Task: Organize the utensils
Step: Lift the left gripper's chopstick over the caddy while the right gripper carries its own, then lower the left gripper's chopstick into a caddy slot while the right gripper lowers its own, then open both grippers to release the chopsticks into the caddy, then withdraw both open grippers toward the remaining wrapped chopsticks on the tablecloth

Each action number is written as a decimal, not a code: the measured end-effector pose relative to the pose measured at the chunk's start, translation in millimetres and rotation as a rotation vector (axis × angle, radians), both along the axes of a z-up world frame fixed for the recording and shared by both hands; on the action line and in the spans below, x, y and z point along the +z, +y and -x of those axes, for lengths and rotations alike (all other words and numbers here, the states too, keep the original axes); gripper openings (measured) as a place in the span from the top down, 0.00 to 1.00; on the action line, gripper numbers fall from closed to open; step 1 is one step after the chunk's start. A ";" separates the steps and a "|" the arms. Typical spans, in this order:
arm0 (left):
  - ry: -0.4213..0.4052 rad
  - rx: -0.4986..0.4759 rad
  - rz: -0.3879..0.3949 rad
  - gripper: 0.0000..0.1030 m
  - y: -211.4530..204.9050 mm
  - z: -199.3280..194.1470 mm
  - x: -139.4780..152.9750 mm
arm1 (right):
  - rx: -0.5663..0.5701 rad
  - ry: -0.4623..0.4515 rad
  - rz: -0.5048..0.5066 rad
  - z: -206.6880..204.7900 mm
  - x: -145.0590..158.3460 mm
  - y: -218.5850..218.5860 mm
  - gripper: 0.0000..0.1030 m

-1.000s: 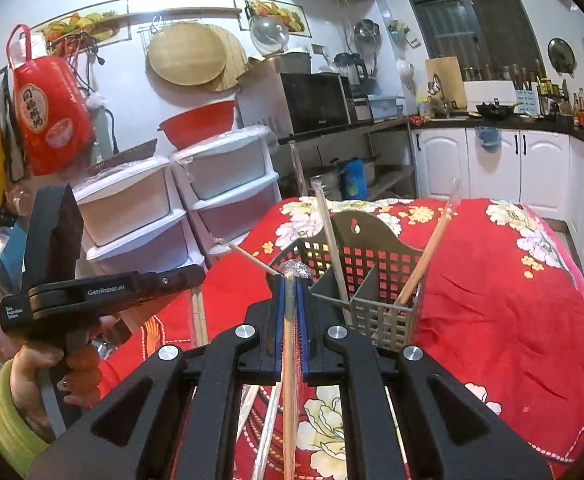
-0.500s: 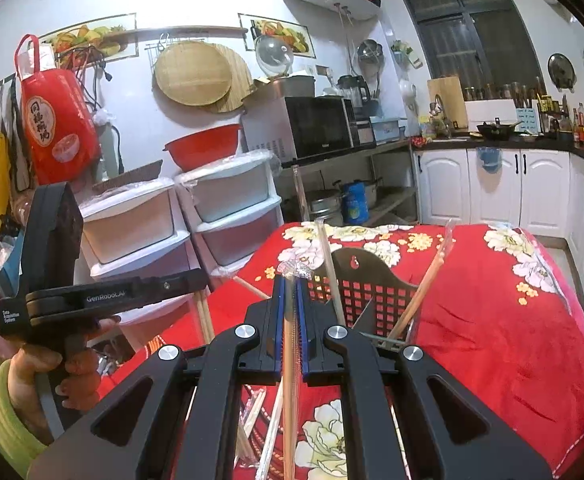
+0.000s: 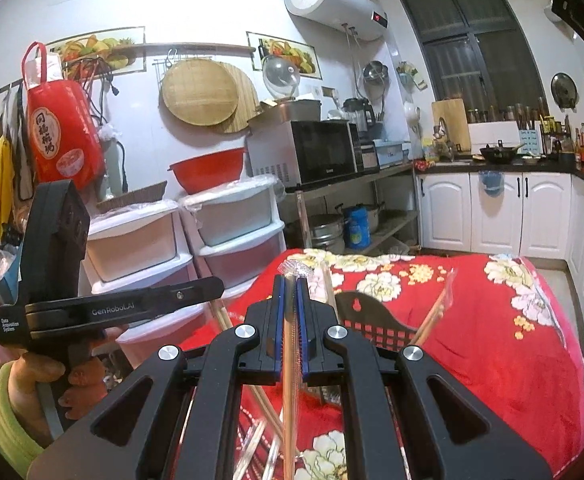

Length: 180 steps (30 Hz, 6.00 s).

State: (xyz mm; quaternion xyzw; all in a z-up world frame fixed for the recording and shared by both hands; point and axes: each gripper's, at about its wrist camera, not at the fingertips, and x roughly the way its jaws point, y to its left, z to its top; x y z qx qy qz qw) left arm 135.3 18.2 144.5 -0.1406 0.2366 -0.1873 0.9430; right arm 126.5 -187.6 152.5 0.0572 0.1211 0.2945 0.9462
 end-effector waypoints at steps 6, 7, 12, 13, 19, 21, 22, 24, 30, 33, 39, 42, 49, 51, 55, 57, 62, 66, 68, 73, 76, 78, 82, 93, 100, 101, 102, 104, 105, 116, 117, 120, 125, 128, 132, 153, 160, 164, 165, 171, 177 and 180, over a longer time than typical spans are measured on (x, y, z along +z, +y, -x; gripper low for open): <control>-0.036 -0.018 -0.004 0.99 -7.5 -3.5 18.8 | -0.028 -0.035 -0.009 -4.9 16.9 -6.9 0.94; -0.038 -0.023 -0.002 0.99 -7.8 -4.2 20.3 | -0.032 -0.036 -0.012 -6.6 18.2 -7.7 0.94; -0.068 -0.030 -0.005 0.99 -13.2 -7.2 33.7 | -0.043 -0.036 -0.035 -12.8 23.6 -12.5 0.94; -0.075 -0.030 -0.006 0.99 -13.9 -7.2 35.9 | -0.045 -0.038 -0.044 -14.5 25.4 -13.8 0.94; -0.109 -0.024 -0.008 0.99 -17.8 -11.6 48.8 | -0.058 -0.069 -0.054 -21.5 34.1 -15.9 0.94; -0.119 -0.016 -0.014 0.99 -18.4 -13.8 52.9 | -0.065 -0.076 -0.051 -25.2 36.0 -14.9 0.94; -0.125 -0.013 -0.014 0.99 -18.1 -15.4 55.0 | -0.063 -0.078 -0.052 -27.1 36.7 -14.4 0.94; -0.135 -0.005 -0.020 0.99 -18.0 -18.0 58.7 | -0.068 -0.089 -0.052 -31.6 38.7 -12.6 0.94; -0.143 0.028 -0.019 0.99 -10.9 -27.9 65.8 | -0.073 -0.102 -0.062 -48.9 44.7 -6.4 0.94; -0.147 0.040 -0.009 0.99 -3.4 -31.4 69.5 | -0.078 -0.111 -0.064 -56.4 47.2 -3.3 0.94; -0.153 0.077 0.004 0.99 9.2 -39.5 73.9 | -0.085 -0.123 -0.061 -70.7 49.9 6.3 0.94; -0.164 0.090 0.011 0.99 12.4 -42.9 75.6 | -0.085 -0.132 -0.063 -76.6 50.1 11.3 0.94; -0.159 0.136 0.012 0.99 15.7 -56.4 71.2 | -0.081 -0.146 -0.061 -91.3 49.2 22.7 0.94; -0.166 0.160 -0.006 0.99 16.1 -60.6 69.2 | -0.085 -0.155 -0.056 -96.6 47.7 25.1 0.94; -0.169 0.204 -0.044 0.99 17.8 -70.7 61.7 | -0.101 -0.154 -0.052 -111.4 44.7 28.5 0.94; -0.157 0.212 -0.045 0.99 19.7 -76.2 57.7 | -0.106 -0.146 -0.050 -117.0 42.0 31.0 0.94; -0.150 0.232 -0.065 0.99 21.0 -85.5 44.9 | -0.121 -0.117 -0.042 -134.1 28.6 34.3 0.94; -0.118 0.231 -0.055 0.99 23.0 -96.1 30.8 | -0.134 -0.094 -0.024 -145.5 16.1 38.2 0.94; -0.107 0.230 -0.051 0.99 24.1 -100.3 24.8 | -0.134 -0.074 -0.018 -150.6 9.5 39.7 0.94; -0.075 0.225 -0.043 0.99 26.7 -109.8 8.5 | -0.141 -0.038 0.005 -158.0 -7.8 42.6 0.94; -0.063 0.219 -0.044 0.99 26.7 -115.2 1.3 | -0.145 -0.018 0.015 -160.9 -17.6 44.7 0.94; -0.050 0.207 -0.038 0.99 26.3 -118.9 -2.9 | -0.148 -0.011 0.029 -162.7 -23.2 46.7 0.94; -0.028 0.196 -0.040 0.99 23.4 -124.1 -11.4 | -0.150 0.005 0.045 -164.7 -32.8 47.5 0.94; 0.027 0.172 -0.018 0.99 23.5 -130.1 -33.6 | -0.130 0.047 0.076 -162.1 -49.9 44.3 0.94; 0.025 0.148 -0.017 0.99 21.0 -126.5 -32.1 | -0.119 0.078 0.074 -154.4 -50.3 36.2 0.94; 0.024 0.147 -0.018 0.99 20.9 -126.0 -31.9 | -0.120 0.080 0.073 -152.7 -50.1 34.6 0.94; 0.024 0.144 -0.019 0.99 20.3 -125.2 -31.8 | -0.119 0.082 0.072 -151.0 -49.8 33.3 0.94; 0.024 0.140 -0.020 0.99 19.9 -124.0 -31.8 | -0.118 0.085 0.067 -147.5 -49.3 30.9 0.94; 0.023 0.140 -0.022 0.99 20.1 -123.3 -31.7 | -0.115 0.087 0.065 -146.5 -48.8 30.1 0.94; 0.049 0.119 -0.002 0.98 18.3 -113.7 -34.0 | -0.104 0.123 0.072 -130.1 -48.6 22.3 0.93; 0.054 0.117 -0.001 0.97 17.9 -112.6 -33.9 | -0.106 0.125 0.071 -128.3 -48.7 21.0 0.92; 0.059 0.112 -0.002 0.85 18.0 -107.7 -32.6 | -0.111 0.137 0.057 -125.5 -49.1 16.2 0.84; 0.068 0.120 -0.002 0.79 19.1 -102.6 -31.5 | -0.109 0.146 0.056 -119.2 -48.6 12.4 0.77; 0.081 0.127 0.010 0.71 24.1 -94.9 -30.5 | -0.113 0.142 0.069 -114.0 -47.9 12.8 0.69; 0.067 0.132 0.010 0.55 30.1 -81.7 -25.8 | -0.109 0.139 0.072 -106.4 -46.2 12.9 0.62; 0.040 0.174 0.011 0.13 50.5 -25.3 -31.4 | -0.125 0.131 0.088 -63.7 -48.6 5.7 0.20; 0.067 0.183 0.026 0.11 59.5 -5.8 -46.5 | -0.138 0.144 0.100 -48.3 -53.1 -2.1 0.20; 0.094 0.184 0.022 0.11 62.4 -0.3 -58.0 | -0.141 0.148 0.112 -39.8 -56.6 -6.6 0.20; 0.103 0.184 0.023 0.11 63.0 1.0 -61.7 | -0.143 0.148 0.113 -38.4 -57.5 -7.3 0.20; 0.140 0.185 0.010 0.11 60.9 8.9 -77.6 | -0.152 0.173 0.125 -30.9 -67.4 -14.2 0.20; 0.179 0.171 -0.006 0.11 55.5 12.8 -95.6 | -0.151 0.204 0.145 -23.1 -82.0 -18.2 0.20; 0.200 0.165 -0.008 0.11 52.8 14.2 -105.4 | -0.144 0.229 0.162 -20.6 -91.9 -19.2 0.20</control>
